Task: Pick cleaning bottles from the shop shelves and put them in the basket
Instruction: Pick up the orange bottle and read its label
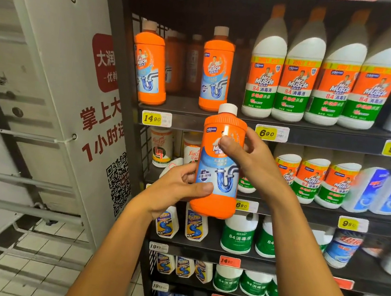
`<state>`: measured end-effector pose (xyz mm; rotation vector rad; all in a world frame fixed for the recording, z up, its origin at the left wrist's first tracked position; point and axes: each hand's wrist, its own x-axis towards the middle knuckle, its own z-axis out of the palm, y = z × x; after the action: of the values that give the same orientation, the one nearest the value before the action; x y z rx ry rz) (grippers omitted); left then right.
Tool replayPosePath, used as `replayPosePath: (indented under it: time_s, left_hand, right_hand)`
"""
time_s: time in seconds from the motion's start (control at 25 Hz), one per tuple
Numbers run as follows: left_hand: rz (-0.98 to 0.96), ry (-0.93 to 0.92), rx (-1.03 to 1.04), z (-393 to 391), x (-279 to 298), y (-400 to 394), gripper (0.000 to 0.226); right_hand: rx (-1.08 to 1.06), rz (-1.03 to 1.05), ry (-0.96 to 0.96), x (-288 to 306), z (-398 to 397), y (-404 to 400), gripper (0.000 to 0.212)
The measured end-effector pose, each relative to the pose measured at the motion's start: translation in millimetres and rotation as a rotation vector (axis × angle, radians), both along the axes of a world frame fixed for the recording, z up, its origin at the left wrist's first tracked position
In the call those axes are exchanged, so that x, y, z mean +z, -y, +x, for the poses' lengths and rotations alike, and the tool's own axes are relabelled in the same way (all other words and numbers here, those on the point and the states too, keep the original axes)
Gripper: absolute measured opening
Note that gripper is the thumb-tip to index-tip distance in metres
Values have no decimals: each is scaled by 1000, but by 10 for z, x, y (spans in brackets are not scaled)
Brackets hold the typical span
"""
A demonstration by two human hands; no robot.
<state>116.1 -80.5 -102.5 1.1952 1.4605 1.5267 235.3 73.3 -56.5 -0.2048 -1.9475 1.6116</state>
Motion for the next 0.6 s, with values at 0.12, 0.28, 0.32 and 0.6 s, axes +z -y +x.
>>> replayPosePath:
  time_s: [0.12, 0.28, 0.32, 0.6]
  left_hand:
    - [-43, -2, 72, 72, 119, -15, 73]
    - [-134, 12, 169, 82, 371, -47, 64]
    - [-156, 19, 179, 66, 429, -52, 69]
    - [-204, 73, 204, -4, 507, -80, 54]
  right_hand:
    - [-39, -92, 39, 48, -84, -6, 50]
    - [-44, -255, 209, 121, -231, -52, 71]
    - [-26, -307, 240, 124, -256, -62, 77]
    - [52, -431, 351, 31, -368, -101, 102]
